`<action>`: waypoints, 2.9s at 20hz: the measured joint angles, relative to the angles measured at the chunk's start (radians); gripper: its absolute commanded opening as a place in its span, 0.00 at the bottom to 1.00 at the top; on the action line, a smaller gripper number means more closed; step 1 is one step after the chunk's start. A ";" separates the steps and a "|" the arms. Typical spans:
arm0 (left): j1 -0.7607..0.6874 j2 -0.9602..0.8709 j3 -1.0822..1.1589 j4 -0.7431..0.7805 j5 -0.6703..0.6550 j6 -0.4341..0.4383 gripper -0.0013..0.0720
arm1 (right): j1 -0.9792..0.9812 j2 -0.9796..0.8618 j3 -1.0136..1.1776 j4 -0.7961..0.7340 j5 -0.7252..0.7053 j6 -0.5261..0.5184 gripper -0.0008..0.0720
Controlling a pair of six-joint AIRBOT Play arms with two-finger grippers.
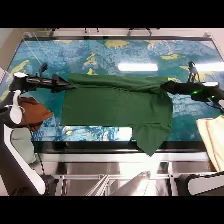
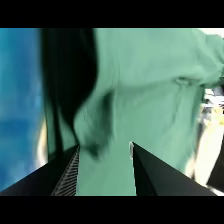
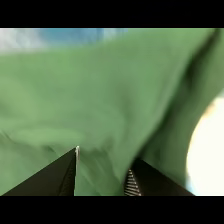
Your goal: Fold the shirts.
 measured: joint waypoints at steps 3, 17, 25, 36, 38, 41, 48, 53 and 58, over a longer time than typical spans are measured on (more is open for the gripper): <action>0.060 0.048 -0.003 0.012 -0.111 -0.035 0.49 | -0.070 0.043 0.000 -0.137 0.158 0.119 0.44; 0.060 0.473 -0.703 0.412 -0.001 -0.060 0.49 | -0.289 0.450 -0.525 -0.373 0.426 0.481 0.61; -0.100 0.407 -0.677 0.490 0.002 -0.109 0.25 | -0.294 0.473 -0.600 -0.377 0.410 0.515 0.61; -0.165 0.383 -0.558 0.610 -0.026 -0.129 0.05 | -0.145 0.454 -0.724 -0.245 0.338 0.470 0.52; -0.166 0.383 -0.556 0.611 -0.023 -0.129 0.05 | -0.089 0.432 -0.731 -0.183 0.282 0.423 0.04; -0.159 0.383 -0.554 0.611 -0.034 -0.128 0.05 | -0.061 0.426 -0.731 -0.108 0.309 0.347 0.04; -0.062 0.443 -0.554 0.621 -0.175 -0.125 0.05 | -0.347 0.591 -0.727 -0.085 0.495 0.299 0.04; -0.022 0.518 -0.554 0.550 -0.220 -0.109 0.05 | -0.465 0.658 -0.726 -0.027 0.541 0.268 0.04; -0.033 0.529 -0.528 0.355 -0.226 -0.062 0.05 | -0.379 0.648 -0.674 0.133 0.465 0.217 0.04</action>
